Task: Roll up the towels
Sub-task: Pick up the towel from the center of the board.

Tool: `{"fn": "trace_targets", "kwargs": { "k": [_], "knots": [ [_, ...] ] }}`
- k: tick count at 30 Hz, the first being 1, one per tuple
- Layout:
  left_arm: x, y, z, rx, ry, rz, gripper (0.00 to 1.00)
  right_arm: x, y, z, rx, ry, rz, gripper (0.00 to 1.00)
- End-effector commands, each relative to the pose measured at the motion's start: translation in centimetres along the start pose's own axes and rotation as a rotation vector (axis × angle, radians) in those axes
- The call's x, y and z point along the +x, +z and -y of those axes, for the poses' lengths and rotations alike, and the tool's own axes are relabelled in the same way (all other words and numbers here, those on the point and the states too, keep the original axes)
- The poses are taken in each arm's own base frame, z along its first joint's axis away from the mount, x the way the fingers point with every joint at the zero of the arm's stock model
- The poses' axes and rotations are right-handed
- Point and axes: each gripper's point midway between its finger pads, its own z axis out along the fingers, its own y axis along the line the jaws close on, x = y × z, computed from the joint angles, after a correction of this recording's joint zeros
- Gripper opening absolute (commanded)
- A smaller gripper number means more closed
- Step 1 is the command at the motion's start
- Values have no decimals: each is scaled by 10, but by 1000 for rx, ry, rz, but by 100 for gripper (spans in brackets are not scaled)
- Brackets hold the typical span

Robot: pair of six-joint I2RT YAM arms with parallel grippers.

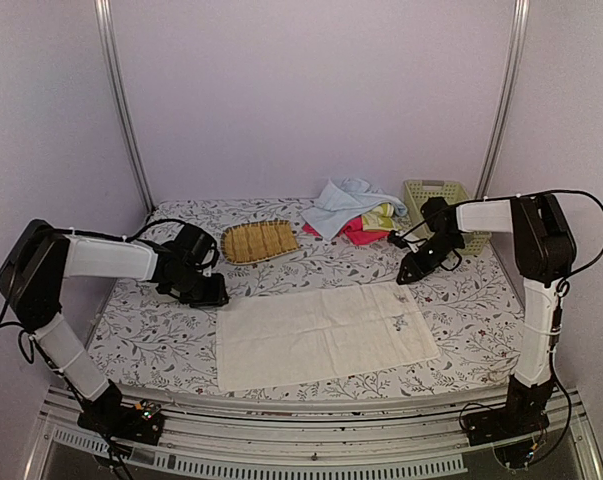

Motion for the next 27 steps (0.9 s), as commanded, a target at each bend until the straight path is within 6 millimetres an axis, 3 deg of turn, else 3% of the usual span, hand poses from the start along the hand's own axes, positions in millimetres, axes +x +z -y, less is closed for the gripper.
{"fn": "trace_targets", "kwargs": {
  "k": [1,6,15,27],
  "knots": [
    [-5,3,-1,16,-2,19,37,-3,7,2,6,0,0,29],
    [-3,6,-2,14,-3,15,34,0,12,4,4,4,-10,25],
    [-5,4,-10,-22,-14,38,38,-1,12,16,80,-1,-6,6],
    [2,20,-11,-27,-11,4,29,1,12,15,75,-1,-4,3]
  ]
}}
